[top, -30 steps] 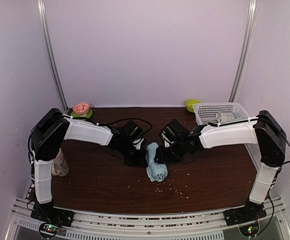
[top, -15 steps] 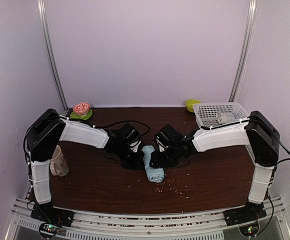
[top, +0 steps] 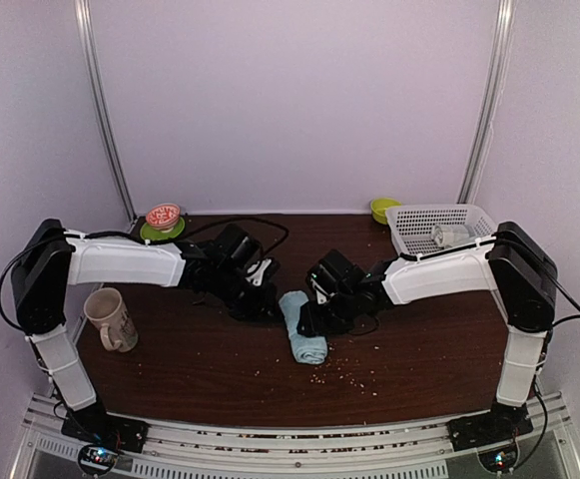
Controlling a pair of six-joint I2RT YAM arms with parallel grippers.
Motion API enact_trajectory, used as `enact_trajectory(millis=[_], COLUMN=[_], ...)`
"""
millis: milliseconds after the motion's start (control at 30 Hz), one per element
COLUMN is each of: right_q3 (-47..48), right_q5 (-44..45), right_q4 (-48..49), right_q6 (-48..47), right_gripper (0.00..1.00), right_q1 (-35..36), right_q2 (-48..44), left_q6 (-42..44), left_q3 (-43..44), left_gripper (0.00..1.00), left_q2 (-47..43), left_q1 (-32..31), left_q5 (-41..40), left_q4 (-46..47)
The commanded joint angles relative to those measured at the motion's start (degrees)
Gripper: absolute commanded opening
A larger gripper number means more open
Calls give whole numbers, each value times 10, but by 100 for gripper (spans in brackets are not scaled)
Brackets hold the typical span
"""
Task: Roll the towels
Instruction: Roll the towel at the center of the board.
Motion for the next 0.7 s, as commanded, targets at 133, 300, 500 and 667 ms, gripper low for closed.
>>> enact_trajectory(millis=[133, 300, 500, 667], right_q3=[-22, -31, -40, -50], right_q5=[8, 6, 0, -3], right_q4=[3, 6, 14, 4], right_q6=[-9, -12, -14, -22], right_gripper=[52, 51, 51, 53], right_q1=[1, -1, -5, -5], right_q2=[4, -1, -9, -35], left_q6=[1, -11, -19, -27], left_q3=[99, 118, 124, 146], left_gripper=[0, 0, 0, 0], left_q2=[74, 117, 160, 200], left_q1=[16, 25, 33, 48], left_q5=[24, 41, 52, 59], left_q4=[48, 69, 87, 94])
